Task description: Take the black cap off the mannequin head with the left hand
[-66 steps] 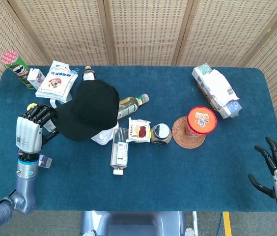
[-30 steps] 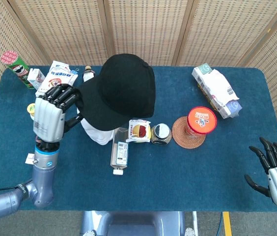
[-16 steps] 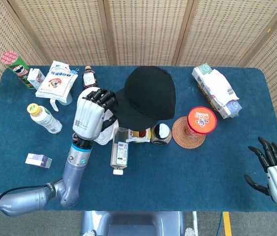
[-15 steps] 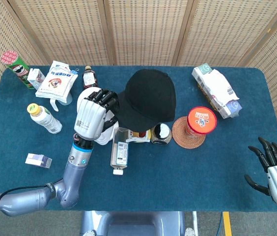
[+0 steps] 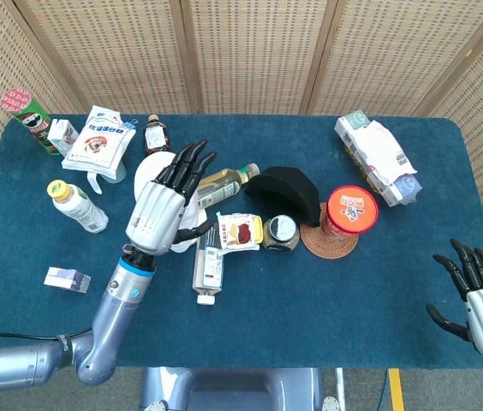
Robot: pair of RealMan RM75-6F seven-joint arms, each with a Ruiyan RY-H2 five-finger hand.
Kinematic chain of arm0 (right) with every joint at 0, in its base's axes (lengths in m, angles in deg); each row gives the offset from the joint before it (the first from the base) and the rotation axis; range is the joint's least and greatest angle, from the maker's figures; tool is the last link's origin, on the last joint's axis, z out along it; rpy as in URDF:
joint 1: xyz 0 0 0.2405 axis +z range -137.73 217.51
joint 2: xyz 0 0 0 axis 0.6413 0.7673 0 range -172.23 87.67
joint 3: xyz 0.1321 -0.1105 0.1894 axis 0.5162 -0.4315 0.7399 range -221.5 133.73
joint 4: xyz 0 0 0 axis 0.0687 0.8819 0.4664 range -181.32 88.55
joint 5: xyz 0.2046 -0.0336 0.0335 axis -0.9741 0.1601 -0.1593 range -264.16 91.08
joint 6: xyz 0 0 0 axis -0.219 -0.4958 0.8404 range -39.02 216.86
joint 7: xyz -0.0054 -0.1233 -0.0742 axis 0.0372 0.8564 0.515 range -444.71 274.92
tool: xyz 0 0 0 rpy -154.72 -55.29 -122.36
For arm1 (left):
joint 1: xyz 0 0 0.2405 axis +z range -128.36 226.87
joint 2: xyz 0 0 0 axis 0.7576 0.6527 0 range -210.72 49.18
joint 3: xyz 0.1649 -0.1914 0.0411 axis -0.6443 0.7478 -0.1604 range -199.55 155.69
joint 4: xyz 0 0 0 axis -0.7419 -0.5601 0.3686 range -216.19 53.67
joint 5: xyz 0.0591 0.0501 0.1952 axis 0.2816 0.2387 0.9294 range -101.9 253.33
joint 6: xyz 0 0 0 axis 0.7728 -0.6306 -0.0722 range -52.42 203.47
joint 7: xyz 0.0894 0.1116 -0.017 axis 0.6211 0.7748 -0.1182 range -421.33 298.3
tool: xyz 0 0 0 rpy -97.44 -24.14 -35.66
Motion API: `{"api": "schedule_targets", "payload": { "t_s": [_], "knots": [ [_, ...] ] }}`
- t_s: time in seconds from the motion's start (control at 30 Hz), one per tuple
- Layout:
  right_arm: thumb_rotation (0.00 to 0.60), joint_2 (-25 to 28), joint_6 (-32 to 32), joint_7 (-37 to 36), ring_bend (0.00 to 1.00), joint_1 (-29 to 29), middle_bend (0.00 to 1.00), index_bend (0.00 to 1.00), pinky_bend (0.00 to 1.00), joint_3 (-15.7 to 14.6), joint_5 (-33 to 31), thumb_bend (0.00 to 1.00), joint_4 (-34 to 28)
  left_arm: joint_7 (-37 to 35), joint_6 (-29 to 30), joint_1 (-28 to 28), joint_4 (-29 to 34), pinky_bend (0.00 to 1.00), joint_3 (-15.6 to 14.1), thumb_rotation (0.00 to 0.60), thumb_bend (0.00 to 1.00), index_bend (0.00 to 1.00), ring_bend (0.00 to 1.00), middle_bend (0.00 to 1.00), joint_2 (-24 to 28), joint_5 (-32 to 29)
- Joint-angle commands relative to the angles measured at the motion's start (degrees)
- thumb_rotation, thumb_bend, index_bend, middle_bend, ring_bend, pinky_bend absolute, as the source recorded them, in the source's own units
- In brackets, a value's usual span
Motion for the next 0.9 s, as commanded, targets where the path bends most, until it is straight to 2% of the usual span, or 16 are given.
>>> {"api": "schedule_targets", "payload": {
  "t_s": [0.03, 0.27, 0.47, 0.57, 0.7, 0.83, 0.87, 0.9],
  "knots": [
    [0.600, -0.05, 0.03, 0.11, 0.00, 0.02, 0.00, 0.16, 0.00, -0.05, 0.09, 0.25, 0.00, -1.53, 1.11, 1.42, 2.96, 0.29, 1.31, 0.600, 0.07, 0.00, 0.02, 0.00, 2.90, -0.25],
    [0.600, -0.17, -0.11, 0.48, 0.00, -0.04, 0.00, 0.16, 0.00, -0.24, 0.41, 0.25, -0.15, -6.12, 4.38, 6.70, 8.40, 0.28, 2.73, 0.600, 0.07, 0.00, 0.02, 0.00, 12.01, 0.72],
    [0.600, -0.18, -0.36, 0.66, 0.00, -0.14, 0.00, 0.16, 0.00, -0.32, 0.61, 0.25, -0.34, -10.49, 6.39, 12.62, 10.19, 0.25, 1.15, 0.600, 0.07, 0.00, 0.02, 0.00, 20.65, 2.69],
    [0.600, -0.22, -0.50, 0.84, 0.00, -0.18, 0.00, 0.16, 0.00, -0.30, 0.65, 0.25, -0.49, -17.29, 8.47, 17.43, 10.08, 0.25, -0.41, 0.600, 0.07, 0.00, 0.02, 0.00, 26.02, 4.47],
    [0.600, -0.28, -0.38, 1.25, 0.00, -0.13, 0.00, 0.16, 0.00, -0.33, 0.68, 0.25, -0.71, -25.38, 10.66, 22.98, 8.08, 0.25, -3.62, 0.600, 0.08, 0.00, 0.02, 0.00, 30.58, 6.40],
    [0.600, -0.45, -1.20, 2.10, 0.00, -0.40, 0.00, 0.16, 0.00, -0.25, 1.09, 0.25, -0.89, -33.35, 11.50, 29.02, 6.12, 0.24, -8.77, 0.600, 0.08, 0.00, 0.02, 0.00, 33.72, 6.31],
    [0.600, -0.52, -1.73, 2.20, 0.00, -0.62, 0.00, 0.16, 0.00, -0.23, 1.25, 0.25, -0.99, -36.43, 10.51, 32.44, 4.43, 0.23, -12.75, 0.600, 0.08, 0.00, 0.02, 0.00, 34.47, 4.83],
    [0.600, -0.54, -2.05, 2.23, 0.00, -0.77, 0.00, 0.16, 0.00, -0.21, 1.30, 0.25, -0.97, -39.56, 10.40, 34.31, 3.14, 0.22, -14.92, 0.600, 0.08, 0.00, 0.01, 0.00, 34.70, 5.35]
  ]
}}
